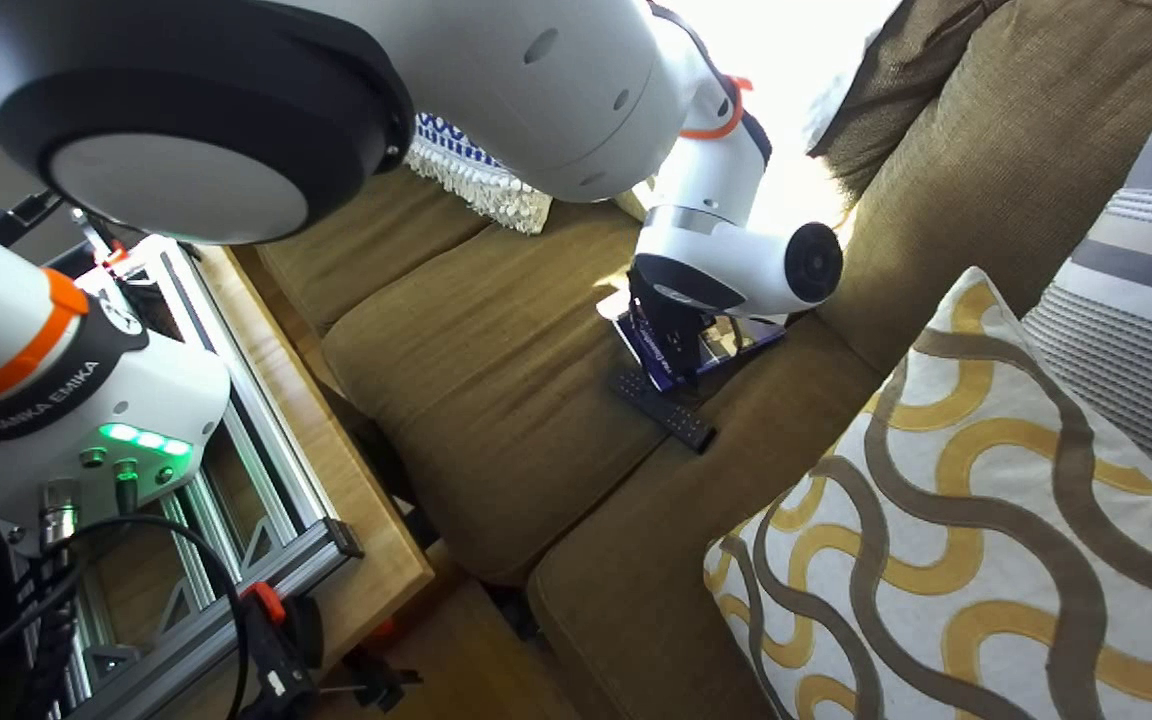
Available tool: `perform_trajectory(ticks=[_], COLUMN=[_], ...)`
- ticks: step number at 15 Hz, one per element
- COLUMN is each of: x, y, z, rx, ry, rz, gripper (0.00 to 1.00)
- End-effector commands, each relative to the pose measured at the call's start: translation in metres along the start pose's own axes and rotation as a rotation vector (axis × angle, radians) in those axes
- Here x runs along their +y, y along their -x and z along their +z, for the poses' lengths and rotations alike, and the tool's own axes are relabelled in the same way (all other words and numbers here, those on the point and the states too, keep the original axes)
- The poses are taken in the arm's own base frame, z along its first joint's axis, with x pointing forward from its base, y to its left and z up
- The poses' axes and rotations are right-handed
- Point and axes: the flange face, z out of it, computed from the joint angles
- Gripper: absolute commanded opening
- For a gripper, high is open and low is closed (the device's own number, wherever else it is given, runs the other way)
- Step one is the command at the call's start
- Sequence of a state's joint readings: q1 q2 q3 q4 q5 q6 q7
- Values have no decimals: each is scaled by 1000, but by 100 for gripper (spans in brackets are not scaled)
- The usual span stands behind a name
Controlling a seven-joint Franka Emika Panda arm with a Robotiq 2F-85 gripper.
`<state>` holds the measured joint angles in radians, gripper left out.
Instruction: Put the white book on top of the blue book
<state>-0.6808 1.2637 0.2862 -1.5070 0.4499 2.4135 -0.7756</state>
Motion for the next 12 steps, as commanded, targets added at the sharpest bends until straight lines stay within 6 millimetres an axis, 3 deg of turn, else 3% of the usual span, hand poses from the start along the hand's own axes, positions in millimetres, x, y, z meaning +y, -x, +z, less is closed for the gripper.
perform_trajectory(ticks=[1,5,12], x=[19,39,53], y=[7,8,-1], z=[-25,-19,0], rx=[10,31,123], ry=[12,34,60], rz=[-18,-4,15], gripper=[3,3,3])
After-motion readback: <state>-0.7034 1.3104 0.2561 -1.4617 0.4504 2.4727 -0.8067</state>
